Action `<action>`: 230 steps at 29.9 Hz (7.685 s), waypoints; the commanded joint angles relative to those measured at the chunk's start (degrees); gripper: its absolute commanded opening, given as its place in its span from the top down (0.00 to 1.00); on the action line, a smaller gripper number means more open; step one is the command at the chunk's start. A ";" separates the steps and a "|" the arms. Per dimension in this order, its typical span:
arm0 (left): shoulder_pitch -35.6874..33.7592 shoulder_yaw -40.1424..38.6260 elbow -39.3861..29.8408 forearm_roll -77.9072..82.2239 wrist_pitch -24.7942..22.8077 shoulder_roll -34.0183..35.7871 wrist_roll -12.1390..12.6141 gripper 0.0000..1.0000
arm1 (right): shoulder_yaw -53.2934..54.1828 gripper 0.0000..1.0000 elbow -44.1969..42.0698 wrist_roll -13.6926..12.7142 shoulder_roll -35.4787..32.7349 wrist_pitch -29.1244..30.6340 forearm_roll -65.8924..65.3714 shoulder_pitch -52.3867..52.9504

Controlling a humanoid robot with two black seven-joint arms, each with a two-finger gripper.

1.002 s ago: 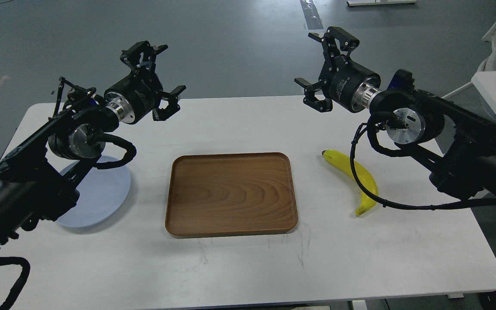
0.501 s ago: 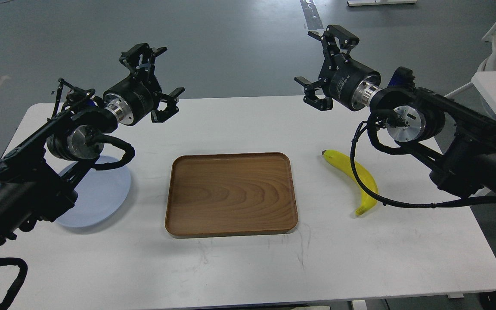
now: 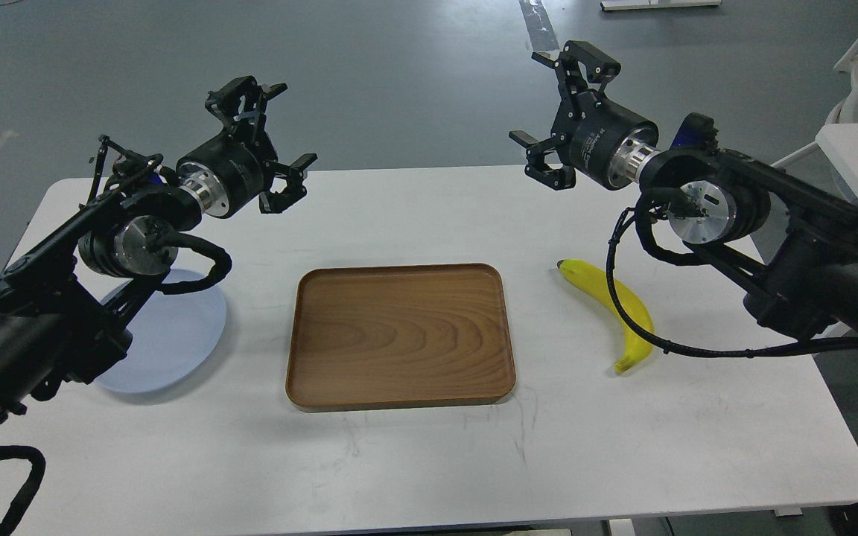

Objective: Place banana on plate with both arms

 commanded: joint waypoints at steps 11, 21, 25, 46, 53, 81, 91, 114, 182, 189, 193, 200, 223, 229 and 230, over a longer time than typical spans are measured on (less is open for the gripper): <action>-0.08 -0.07 -0.10 0.00 0.01 -0.09 0.58 0.02 | -0.09 0.00 -0.09 0.02 0.25 0.00 -0.09 0.05; 0.01 0.02 -0.10 0.00 0.10 -0.09 0.58 0.02 | -0.09 0.00 -0.26 0.02 0.52 0.00 -0.09 0.05; 0.01 0.02 -0.10 0.00 0.01 -0.18 0.58 0.02 | -0.09 0.00 -0.26 0.02 0.60 0.00 -0.09 0.05; -0.43 5.72 -0.10 8.57 3.17 0.87 -1.61 0.02 | -0.53 0.00 -0.61 0.37 0.60 0.09 -0.35 1.02; 1.32 10.12 -10.20 43.57 9.14 6.58 -8.91 0.02 | -0.61 0.00 -0.70 0.54 0.17 0.00 -0.35 2.95; 14.60 33.50 -6.17 70.67 27.70 33.75 -15.33 0.02 | -0.70 0.00 -1.14 0.46 -0.28 -0.09 0.09 11.48; 15.30 34.82 6.30 70.58 27.70 27.52 -15.85 0.02 | -0.70 0.00 -0.62 0.46 -1.24 -0.09 0.09 11.30; 16.18 35.17 7.11 69.00 27.17 25.57 -18.40 0.08 | -2.37 0.00 -1.05 0.46 -1.15 -0.18 0.09 12.44; 6.08 35.88 3.85 66.43 29.37 21.36 -30.32 1.00 | -2.81 0.00 -1.05 0.63 -2.47 -0.18 0.00 12.27; 5.64 36.40 4.03 77.78 29.45 13.54 -30.32 1.00 | -2.81 0.00 -1.23 0.63 -2.21 -0.18 0.00 12.44; 4.23 37.10 4.91 78.49 29.19 9.33 -30.09 1.00 | -2.81 0.00 -1.23 0.63 -2.30 -0.18 0.00 12.44; 1.24 43.61 7.54 78.40 29.19 5.02 -29.22 1.00 | -2.81 0.00 -1.14 0.63 -2.82 -0.18 0.00 12.27; -0.78 46.60 15.81 77.87 28.40 -3.51 -29.04 0.78 | -2.90 0.00 -0.88 0.63 -3.26 0.00 0.00 11.92; -1.22 46.60 14.66 77.52 28.40 -4.40 -29.39 0.47 | -2.90 0.00 -0.70 0.63 -3.61 0.00 0.00 11.92; -1.39 46.51 14.66 77.43 28.40 -4.74 -29.48 0.33 | -2.90 0.00 -0.62 0.63 -3.88 0.00 0.00 11.92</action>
